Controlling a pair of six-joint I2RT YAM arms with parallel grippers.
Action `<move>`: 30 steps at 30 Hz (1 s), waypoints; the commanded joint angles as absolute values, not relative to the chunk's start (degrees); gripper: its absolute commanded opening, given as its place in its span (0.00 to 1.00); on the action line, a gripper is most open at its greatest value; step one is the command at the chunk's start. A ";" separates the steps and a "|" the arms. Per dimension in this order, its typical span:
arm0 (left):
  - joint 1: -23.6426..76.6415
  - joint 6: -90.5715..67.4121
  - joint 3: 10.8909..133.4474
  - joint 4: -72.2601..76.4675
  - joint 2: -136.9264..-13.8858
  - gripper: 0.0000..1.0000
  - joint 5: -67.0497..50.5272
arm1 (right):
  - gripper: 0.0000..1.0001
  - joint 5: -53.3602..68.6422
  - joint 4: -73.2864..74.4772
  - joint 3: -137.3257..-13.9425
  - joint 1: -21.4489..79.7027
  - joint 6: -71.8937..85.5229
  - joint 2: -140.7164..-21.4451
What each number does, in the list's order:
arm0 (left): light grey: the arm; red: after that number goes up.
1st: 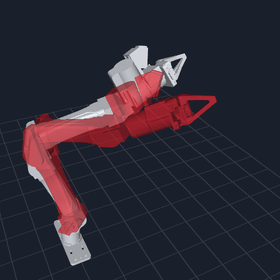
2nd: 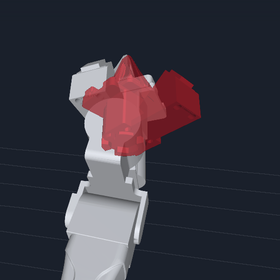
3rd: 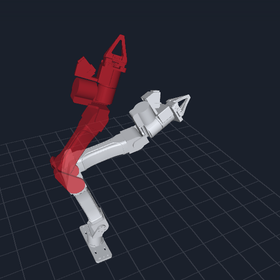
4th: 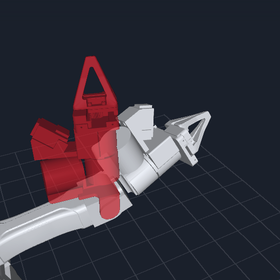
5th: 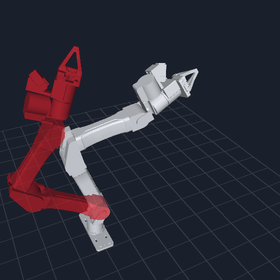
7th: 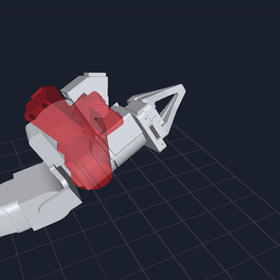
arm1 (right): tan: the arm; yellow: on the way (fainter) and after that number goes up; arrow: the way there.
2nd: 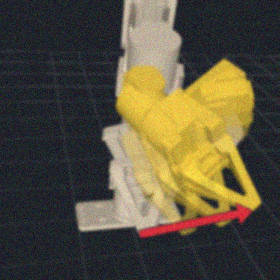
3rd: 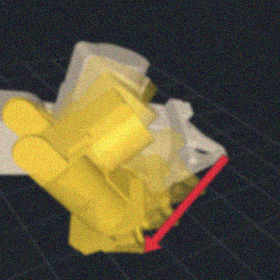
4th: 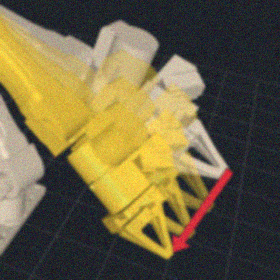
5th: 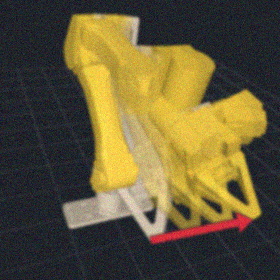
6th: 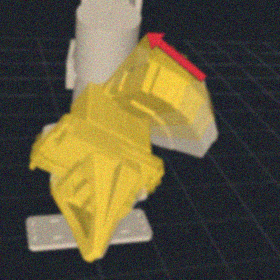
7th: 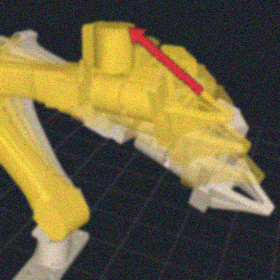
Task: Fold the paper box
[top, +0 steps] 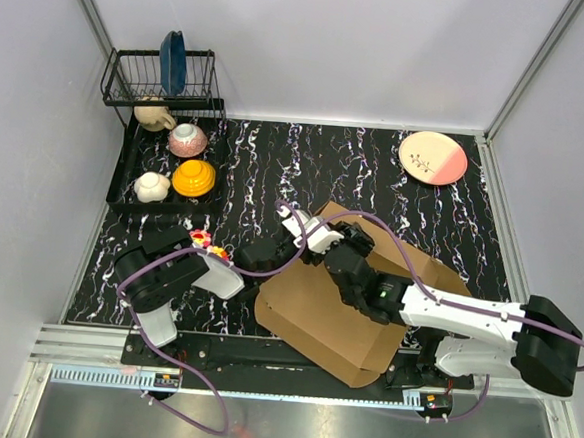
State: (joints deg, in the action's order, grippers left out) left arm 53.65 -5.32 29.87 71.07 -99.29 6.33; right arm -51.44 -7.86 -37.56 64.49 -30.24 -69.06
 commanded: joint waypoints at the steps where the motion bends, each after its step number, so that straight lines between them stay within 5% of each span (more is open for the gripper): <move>1: 54.67 -3.69 31.55 95.54 -98.79 0.66 3.34 | 0.63 -50.19 -5.28 -41.57 64.16 -27.78 -65.40; 5: 54.67 -3.60 31.64 95.54 -99.40 0.66 3.43 | 0.73 -50.45 -3.78 -42.71 64.16 -27.77 -63.55; 30: 54.58 -3.34 29.71 95.54 -99.58 0.71 5.36 | 0.75 -51.06 -4.30 -45.70 64.07 -26.19 -58.18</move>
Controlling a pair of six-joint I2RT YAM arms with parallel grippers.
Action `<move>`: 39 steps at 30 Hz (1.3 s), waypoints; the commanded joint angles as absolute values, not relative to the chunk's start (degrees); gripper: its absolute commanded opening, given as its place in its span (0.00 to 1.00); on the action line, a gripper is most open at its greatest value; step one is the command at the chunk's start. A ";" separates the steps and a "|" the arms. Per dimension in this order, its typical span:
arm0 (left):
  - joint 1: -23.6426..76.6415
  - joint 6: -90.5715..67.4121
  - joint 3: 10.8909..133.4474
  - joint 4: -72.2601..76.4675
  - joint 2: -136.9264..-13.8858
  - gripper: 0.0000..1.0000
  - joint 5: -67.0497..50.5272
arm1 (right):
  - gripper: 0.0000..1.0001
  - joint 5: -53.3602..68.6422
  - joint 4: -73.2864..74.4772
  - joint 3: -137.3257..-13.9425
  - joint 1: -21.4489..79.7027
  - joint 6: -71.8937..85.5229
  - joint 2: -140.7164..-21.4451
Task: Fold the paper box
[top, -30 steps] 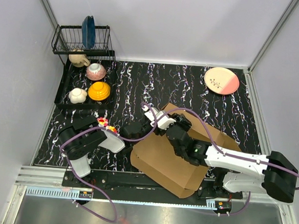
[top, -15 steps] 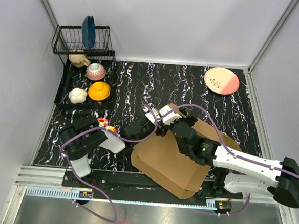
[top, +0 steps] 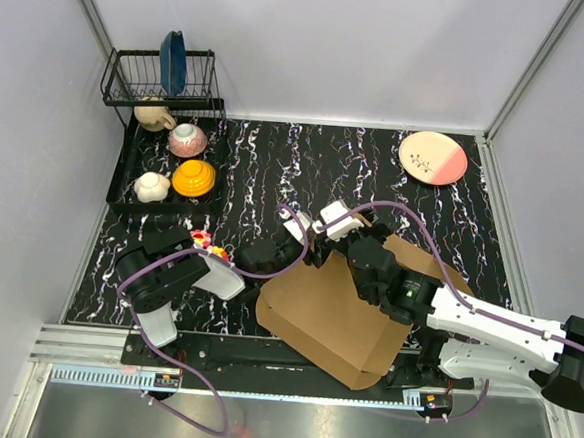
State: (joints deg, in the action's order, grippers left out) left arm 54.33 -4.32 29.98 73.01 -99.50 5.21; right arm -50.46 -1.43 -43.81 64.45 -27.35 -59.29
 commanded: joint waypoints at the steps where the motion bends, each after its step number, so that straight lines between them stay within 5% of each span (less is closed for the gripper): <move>1: 54.67 -3.43 29.62 95.54 -99.41 0.71 5.54 | 0.75 -52.02 -4.74 -45.44 63.81 -26.28 -58.71; 16: 54.40 -2.64 26.54 95.54 -95.45 0.73 5.19 | 0.64 -52.55 -7.64 -43.95 55.11 -20.39 -62.32; 39: 52.65 -3.34 26.02 95.54 -96.95 0.73 5.62 | 0.68 -49.92 -6.86 -42.19 49.39 -17.93 -69.08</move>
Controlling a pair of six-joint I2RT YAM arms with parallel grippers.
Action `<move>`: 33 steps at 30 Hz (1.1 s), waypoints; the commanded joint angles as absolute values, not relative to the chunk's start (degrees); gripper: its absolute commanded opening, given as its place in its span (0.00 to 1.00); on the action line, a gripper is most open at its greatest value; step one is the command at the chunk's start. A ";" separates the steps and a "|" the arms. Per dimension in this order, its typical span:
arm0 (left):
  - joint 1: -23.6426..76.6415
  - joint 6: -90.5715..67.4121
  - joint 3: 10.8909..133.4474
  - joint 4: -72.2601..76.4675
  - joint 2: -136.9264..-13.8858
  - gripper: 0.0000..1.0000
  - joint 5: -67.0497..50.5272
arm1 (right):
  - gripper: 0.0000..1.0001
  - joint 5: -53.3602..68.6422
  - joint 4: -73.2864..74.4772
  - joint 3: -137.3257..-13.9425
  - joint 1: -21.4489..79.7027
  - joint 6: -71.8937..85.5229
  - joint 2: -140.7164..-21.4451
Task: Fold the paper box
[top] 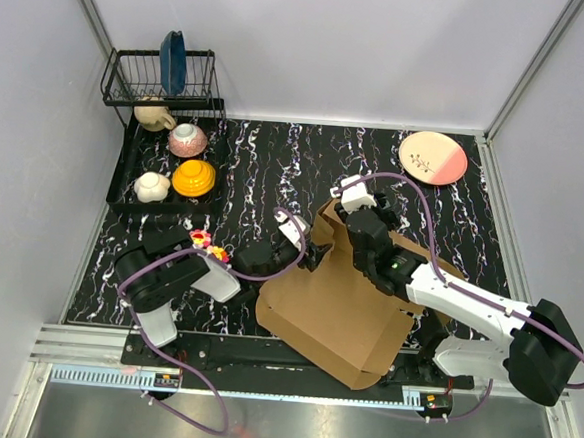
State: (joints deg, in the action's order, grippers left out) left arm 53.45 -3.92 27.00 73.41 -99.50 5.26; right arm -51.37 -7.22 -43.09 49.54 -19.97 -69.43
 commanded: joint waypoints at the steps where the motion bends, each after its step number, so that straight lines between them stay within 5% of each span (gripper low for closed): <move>1: 52.56 -3.17 25.75 95.54 -96.42 0.73 5.62 | 0.68 -50.01 -6.86 -42.27 49.39 -18.28 -69.00; 10: 49.57 -2.28 22.94 95.54 -88.68 0.74 5.63 | 0.68 -49.48 -6.68 -42.19 49.39 -18.19 -68.55; 28: 47.37 -4.40 33.40 95.54 -101.51 0.74 -3.69 | 0.66 -47.29 -5.80 -42.45 49.39 -16.79 -69.43; 33: 47.20 -4.04 34.36 95.54 -102.83 0.59 -2.64 | 0.65 -46.32 -5.10 -42.54 49.39 -15.82 -69.43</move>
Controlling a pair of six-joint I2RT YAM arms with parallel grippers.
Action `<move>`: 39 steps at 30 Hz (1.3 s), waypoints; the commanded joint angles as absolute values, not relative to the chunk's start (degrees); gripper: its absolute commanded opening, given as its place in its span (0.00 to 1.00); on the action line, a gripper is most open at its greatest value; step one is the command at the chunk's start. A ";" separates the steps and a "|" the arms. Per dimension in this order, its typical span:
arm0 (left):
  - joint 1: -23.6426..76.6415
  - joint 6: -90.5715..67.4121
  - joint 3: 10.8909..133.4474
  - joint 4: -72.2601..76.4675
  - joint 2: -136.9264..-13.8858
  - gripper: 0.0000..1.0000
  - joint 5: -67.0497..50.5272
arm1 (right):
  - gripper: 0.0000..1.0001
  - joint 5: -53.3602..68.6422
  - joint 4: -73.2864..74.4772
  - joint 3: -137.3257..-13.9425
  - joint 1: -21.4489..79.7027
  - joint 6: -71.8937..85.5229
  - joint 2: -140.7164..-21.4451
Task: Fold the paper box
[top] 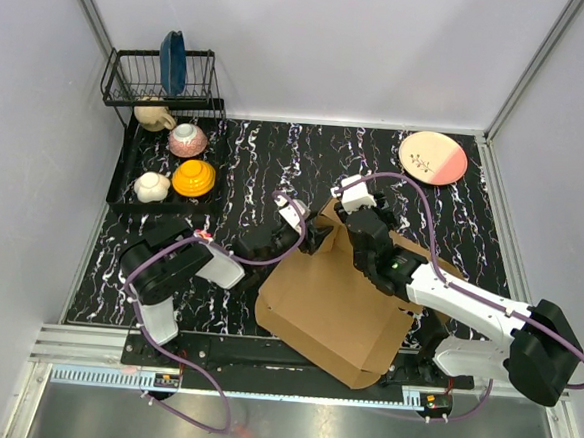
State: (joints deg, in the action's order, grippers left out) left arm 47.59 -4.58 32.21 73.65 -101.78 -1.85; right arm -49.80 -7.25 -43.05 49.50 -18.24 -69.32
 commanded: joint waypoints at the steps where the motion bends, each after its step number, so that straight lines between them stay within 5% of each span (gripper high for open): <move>1: 47.20 -4.04 34.54 95.54 -103.18 0.48 -2.46 | 0.65 -46.23 -4.92 -42.54 49.39 -15.82 -69.43; 12: 48.25 -2.11 33.66 95.54 -102.75 0.00 -0.18 | 0.64 -45.44 -4.48 -42.98 49.48 -15.56 -70.31; 28: 52.91 8.08 31.12 95.62 -101.26 0.00 11.86 | 0.71 -44.12 -3.87 -48.58 49.48 -15.73 -68.82; 39: 53.52 16.51 28.74 95.45 -97.30 0.00 31.10 | 0.78 -43.33 -0.97 -58.10 49.48 -14.94 -66.71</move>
State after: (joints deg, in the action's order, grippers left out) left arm 53.25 8.56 29.04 75.11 -99.96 20.75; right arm -43.88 -1.02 -55.92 49.39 -15.70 -68.82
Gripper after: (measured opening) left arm 0.046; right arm 0.777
